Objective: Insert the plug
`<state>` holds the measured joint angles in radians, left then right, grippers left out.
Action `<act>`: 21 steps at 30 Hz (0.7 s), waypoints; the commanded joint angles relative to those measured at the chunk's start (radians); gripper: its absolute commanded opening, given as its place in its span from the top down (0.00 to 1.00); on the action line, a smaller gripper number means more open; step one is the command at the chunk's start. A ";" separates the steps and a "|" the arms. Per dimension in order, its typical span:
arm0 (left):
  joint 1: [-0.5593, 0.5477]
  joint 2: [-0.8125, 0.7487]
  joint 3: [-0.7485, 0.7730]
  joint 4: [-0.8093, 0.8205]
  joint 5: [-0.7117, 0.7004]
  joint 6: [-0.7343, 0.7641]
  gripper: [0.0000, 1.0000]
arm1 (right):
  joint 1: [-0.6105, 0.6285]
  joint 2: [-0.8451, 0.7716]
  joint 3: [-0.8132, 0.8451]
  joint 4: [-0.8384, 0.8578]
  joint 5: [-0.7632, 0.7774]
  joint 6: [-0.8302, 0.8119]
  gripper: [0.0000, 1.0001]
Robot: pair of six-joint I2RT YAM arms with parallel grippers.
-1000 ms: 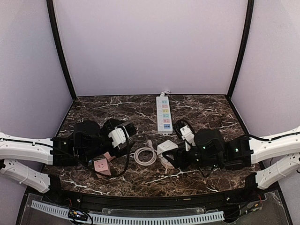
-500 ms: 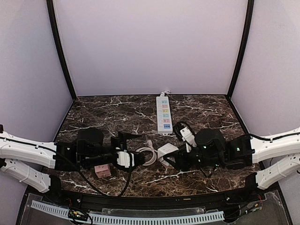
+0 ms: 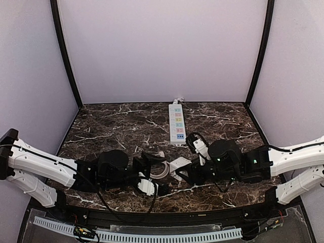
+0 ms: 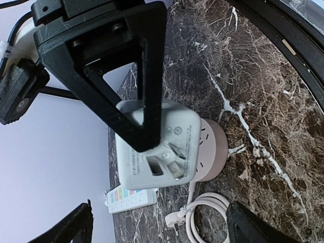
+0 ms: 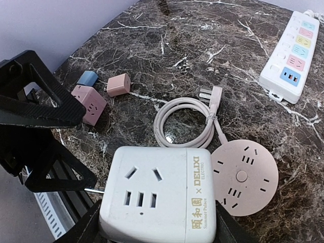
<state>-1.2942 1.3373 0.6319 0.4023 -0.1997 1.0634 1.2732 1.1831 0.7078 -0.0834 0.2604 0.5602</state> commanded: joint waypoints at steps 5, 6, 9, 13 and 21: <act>-0.005 0.073 0.062 0.074 -0.002 0.045 0.08 | -0.008 0.046 0.053 0.038 -0.039 0.020 0.54; -0.005 0.080 0.072 0.072 -0.001 0.046 0.08 | -0.008 0.049 0.054 0.043 -0.041 0.021 0.54; -0.005 0.115 0.087 0.077 -0.004 0.040 0.09 | -0.008 0.055 0.056 0.056 -0.045 0.023 0.54; -0.005 0.134 0.093 0.089 0.004 0.020 0.09 | -0.008 0.060 0.061 0.064 -0.043 0.026 0.55; -0.005 0.168 0.113 0.115 -0.005 -0.008 0.10 | -0.008 0.061 0.066 0.079 -0.051 0.042 0.55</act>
<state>-1.2942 1.4944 0.7155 0.4854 -0.2020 1.0809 1.2732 1.2419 0.7422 -0.0654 0.2184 0.5838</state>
